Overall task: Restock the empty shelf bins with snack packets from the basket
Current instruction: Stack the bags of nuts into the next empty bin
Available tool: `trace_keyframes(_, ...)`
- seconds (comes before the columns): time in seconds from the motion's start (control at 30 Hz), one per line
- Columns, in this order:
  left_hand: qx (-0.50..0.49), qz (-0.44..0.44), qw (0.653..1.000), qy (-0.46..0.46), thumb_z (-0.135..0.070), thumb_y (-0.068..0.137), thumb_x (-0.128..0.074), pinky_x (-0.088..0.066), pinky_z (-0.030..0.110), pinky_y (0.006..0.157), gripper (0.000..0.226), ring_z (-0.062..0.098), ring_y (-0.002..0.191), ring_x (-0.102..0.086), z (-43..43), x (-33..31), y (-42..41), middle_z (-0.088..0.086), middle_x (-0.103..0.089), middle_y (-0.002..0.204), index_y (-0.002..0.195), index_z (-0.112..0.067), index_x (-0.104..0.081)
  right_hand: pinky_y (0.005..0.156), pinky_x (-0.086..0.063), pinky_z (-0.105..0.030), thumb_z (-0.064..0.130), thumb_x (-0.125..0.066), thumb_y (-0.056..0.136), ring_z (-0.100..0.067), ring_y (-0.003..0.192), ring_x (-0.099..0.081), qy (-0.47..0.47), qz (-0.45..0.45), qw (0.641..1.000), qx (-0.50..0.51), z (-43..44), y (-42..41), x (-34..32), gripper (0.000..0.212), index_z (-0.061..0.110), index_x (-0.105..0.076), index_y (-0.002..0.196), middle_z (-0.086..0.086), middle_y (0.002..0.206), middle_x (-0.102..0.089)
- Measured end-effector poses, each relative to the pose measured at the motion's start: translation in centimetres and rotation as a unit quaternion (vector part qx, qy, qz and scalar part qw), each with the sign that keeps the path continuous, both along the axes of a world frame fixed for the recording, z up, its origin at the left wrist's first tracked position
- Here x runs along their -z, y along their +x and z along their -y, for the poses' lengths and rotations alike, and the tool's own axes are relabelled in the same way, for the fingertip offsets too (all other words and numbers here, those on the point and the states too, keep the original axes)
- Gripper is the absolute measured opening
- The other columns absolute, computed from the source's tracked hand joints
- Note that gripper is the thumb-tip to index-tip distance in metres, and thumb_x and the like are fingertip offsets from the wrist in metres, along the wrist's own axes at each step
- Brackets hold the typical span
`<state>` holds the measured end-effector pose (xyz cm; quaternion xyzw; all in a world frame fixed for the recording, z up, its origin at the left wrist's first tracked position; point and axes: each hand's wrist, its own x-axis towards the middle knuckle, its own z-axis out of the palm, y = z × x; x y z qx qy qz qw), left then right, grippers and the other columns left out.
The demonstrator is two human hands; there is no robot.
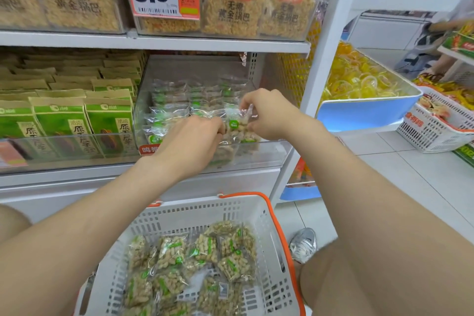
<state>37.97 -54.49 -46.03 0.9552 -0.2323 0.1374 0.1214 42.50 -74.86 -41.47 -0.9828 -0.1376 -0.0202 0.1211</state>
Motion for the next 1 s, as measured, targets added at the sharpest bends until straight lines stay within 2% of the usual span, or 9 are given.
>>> trace_keyframes(0.13,-0.002,0.015,1.0,0.006,-0.021,0.106,-0.047,-0.049,0.048,0.078,0.008,0.035,0.089,-0.062,-0.2,0.6,0.3,0.006,-0.068,0.094,0.107,-0.019,-0.054,0.087,-0.054,-0.044,0.011,-0.072,0.086,-0.032,0.111,-0.059,-0.026,0.017,0.999,0.017,-0.2,0.6,0.0,0.044,0.031,-0.066,0.124,-0.008,0.118,-0.062)
trace_keyframes(0.23,-0.001,0.029,1.0,0.002,-0.017,0.105,-0.049,-0.047,0.046,0.076,0.003,0.035,0.089,-0.062,-0.1,0.9,0.4,0.005,-0.067,0.096,0.104,-0.019,-0.051,0.076,-0.05,-0.038,0.006,-0.07,0.083,-0.031,0.105,-0.061,-0.051,-0.011,0.999,0.007,-0.4,0.4,0.2,0.041,0.026,-0.069,0.118,-0.005,0.106,-0.061)
trace_keyframes(0.37,-0.018,0.056,0.998,0.024,-0.011,0.102,-0.054,-0.031,0.038,0.074,0.014,0.028,0.092,-0.059,0.1,1.3,0.5,0.0,-0.067,0.104,0.108,-0.022,-0.051,0.072,-0.046,-0.036,0.002,-0.064,0.083,-0.03,0.105,-0.062,-0.063,-0.051,0.997,-0.008,-0.7,-0.2,0.6,0.039,0.022,-0.068,0.116,0.005,0.083,-0.049)
trace_keyframes(0.43,-0.016,0.078,0.996,0.029,-0.006,0.098,-0.058,-0.029,0.036,0.077,0.03,0.025,0.101,-0.058,0.1,1.6,0.5,-0.002,-0.066,0.116,0.123,-0.023,-0.053,0.072,-0.046,-0.035,0.004,-0.063,0.084,-0.029,0.103,-0.062,-0.061,-0.058,0.996,-0.008,-0.6,-0.2,0.1,0.035,0.021,-0.068,0.114,0.005,0.085,-0.051)
trace_keyframes(0.53,0.006,0.089,0.995,0.048,0.002,0.089,-0.064,-0.039,0.038,0.087,0.06,0.025,0.117,-0.058,0.4,1.7,0.4,-0.001,-0.059,0.135,0.142,-0.022,-0.047,0.072,-0.047,-0.036,0.006,-0.061,0.086,-0.032,0.099,-0.063,-0.047,-0.047,0.998,0.001,-0.2,-0.1,-0.3,0.024,0.021,-0.068,0.104,-0.006,0.102,-0.06)
trace_keyframes(0.6,0.008,0.081,0.995,0.051,0.001,0.091,-0.065,-0.042,0.04,0.092,0.064,0.025,0.121,-0.057,0.8,1.5,0.3,-0.001,-0.055,0.144,0.146,-0.021,-0.042,0.073,-0.046,-0.035,0.008,-0.06,0.089,-0.032,0.098,-0.062,-0.031,-0.05,0.998,0.005,-0.1,-0.3,-0.3,0.022,0.023,-0.067,0.103,-0.009,0.109,-0.061)
trace_keyframes(0.7,0.004,0.06,0.997,0.041,-0.003,0.095,-0.063,-0.044,0.042,0.098,0.067,0.026,0.129,-0.056,1.1,1.4,0.1,0.001,-0.049,0.155,0.153,-0.019,-0.035,0.079,-0.045,-0.033,0.008,-0.057,0.094,-0.03,0.106,-0.06,-0.047,-0.079,0.996,-0.018,-0.4,-0.7,0.1,0.031,0.018,-0.067,0.121,-0.006,0.108,-0.062)
trace_keyframes(0.83,-0.001,0.044,0.998,0.054,-0.009,0.1,-0.057,-0.045,0.044,0.099,0.05,0.025,0.131,-0.055,1.1,1.0,0.0,0.002,-0.053,0.15,0.147,-0.017,-0.043,0.083,-0.046,-0.035,0.005,-0.052,0.095,-0.03,0.109,-0.059,-0.059,-0.09,0.994,-0.016,-0.5,-0.3,0.1,0.041,0.019,-0.065,0.131,-0.008,0.115,-0.064)
trace_keyframes(1.0,-0.013,0.039,0.994,0.097,-0.017,0.105,-0.049,-0.031,0.036,0.076,0.016,0.023,0.109,-0.062,1.0,0.1,0.1,-0.003,-0.061,0.118,0.119,-0.021,-0.056,0.079,-0.049,-0.04,-0.001,-0.054,0.096,-0.032,0.112,-0.058,-0.071,-0.077,0.994,0.004,-0.6,0.0,0.9,0.039,0.024,-0.066,0.124,-0.006,0.105,-0.057)
